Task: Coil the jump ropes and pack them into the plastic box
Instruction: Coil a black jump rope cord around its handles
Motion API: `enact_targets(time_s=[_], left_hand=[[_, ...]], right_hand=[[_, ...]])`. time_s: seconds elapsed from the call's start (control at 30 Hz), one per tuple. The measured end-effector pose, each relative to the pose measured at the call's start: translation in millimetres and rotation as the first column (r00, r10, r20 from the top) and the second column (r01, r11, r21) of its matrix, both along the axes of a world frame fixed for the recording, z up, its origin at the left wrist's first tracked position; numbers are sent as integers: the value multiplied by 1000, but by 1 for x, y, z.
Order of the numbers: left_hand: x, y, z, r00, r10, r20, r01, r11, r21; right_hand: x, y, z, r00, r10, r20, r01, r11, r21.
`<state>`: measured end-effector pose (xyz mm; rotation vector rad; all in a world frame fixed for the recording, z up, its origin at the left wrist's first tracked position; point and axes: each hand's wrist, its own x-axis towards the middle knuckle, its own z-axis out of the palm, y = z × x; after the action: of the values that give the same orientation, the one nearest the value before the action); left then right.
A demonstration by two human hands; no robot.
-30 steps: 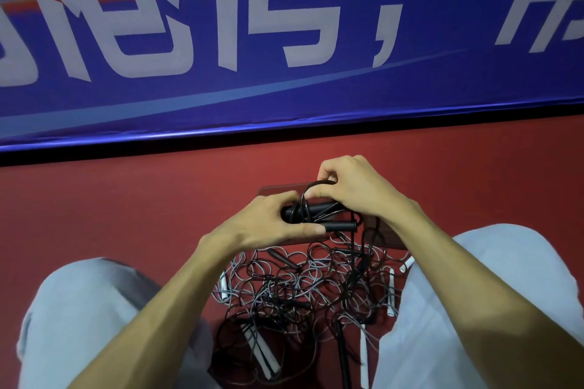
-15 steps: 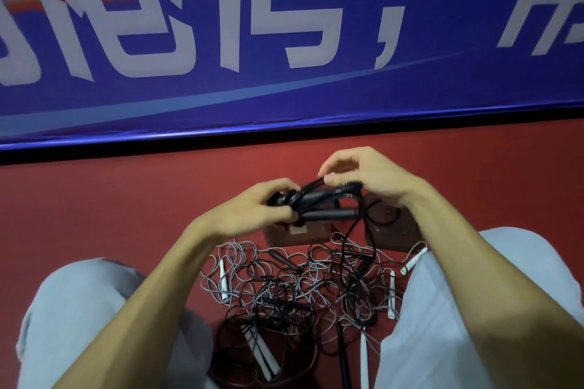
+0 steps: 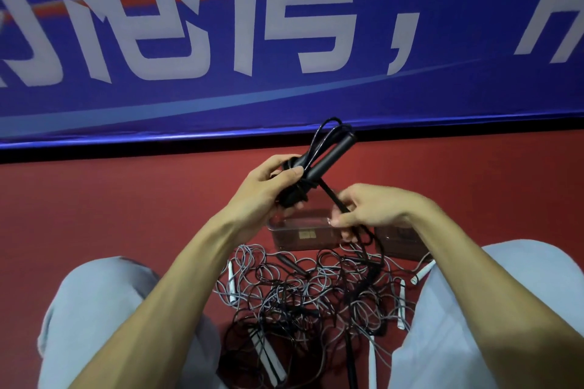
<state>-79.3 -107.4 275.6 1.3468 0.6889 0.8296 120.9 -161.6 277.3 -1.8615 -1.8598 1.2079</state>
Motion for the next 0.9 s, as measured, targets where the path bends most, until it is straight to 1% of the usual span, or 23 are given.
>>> enact_targets(time_s=[0.03, 0.07, 0.1, 0.17, 0.2, 0.27, 0.3, 0.37, 0.43, 0.5, 0.57, 0.63, 0.73, 0.83, 0.87, 0.9], left_hand=[[1, 1, -1, 1000, 17, -1, -17, 1000, -3], [1, 3, -3, 999, 39, -4, -39, 999, -4], [2, 4, -4, 998, 63, -9, -63, 998, -4], [3, 8, -7, 993, 115, -11, -115, 993, 14], [2, 10, -9, 990, 141, -15, -140, 989, 37], [0, 16, -12, 980, 193, -45, -187, 976, 112], [-1, 19, -14, 973, 218, -75, -203, 965, 166], [-5, 22, -17, 951, 261, -163, -205, 933, 296], [-7, 26, -20, 916, 295, -270, -163, 892, 421], [-9, 29, -22, 874, 321, -364, -108, 860, 499], [-10, 31, -21, 836, 312, -451, -32, 849, 527], [-10, 31, -22, 813, 261, -521, 61, 850, 523], [-10, 30, -21, 769, 248, -589, 168, 810, 562], [-14, 33, -19, 728, 282, -625, 236, 753, 614], [-16, 34, -18, 719, 292, -631, 244, 744, 622], [-18, 35, -17, 715, 302, -631, 245, 737, 630]], right_hand=[[1, -1, 1, 989, 17, 145, -18, 1000, 8], [1, -1, 1, 970, 33, 243, -37, 999, 11], [2, -1, 1, 965, 34, 261, -35, 999, 0], [3, -3, 1, 976, 15, 217, -16, 1000, 1], [2, -4, 3, 971, 18, 239, -28, 999, 39], [2, -5, 6, 941, 14, 338, -85, 977, 196], [1, -5, 7, 935, 7, 355, -110, 956, 271], [-1, -4, 7, 925, 12, 379, -157, 922, 353], [-3, -4, 5, 896, 38, 443, -240, 879, 411], [-5, -4, 2, 854, 48, 518, -338, 808, 483], [-8, -5, 0, 798, 28, 602, -427, 731, 532], [-11, -7, -2, 768, -22, 640, -471, 657, 588], [-14, -7, -2, 746, -93, 659, -517, 543, 662], [-15, -5, -4, 766, -167, 621, -507, 436, 743], [-15, -5, -4, 782, -192, 593, -486, 408, 773], [-15, -3, -5, 799, -206, 565, -452, 416, 790]])
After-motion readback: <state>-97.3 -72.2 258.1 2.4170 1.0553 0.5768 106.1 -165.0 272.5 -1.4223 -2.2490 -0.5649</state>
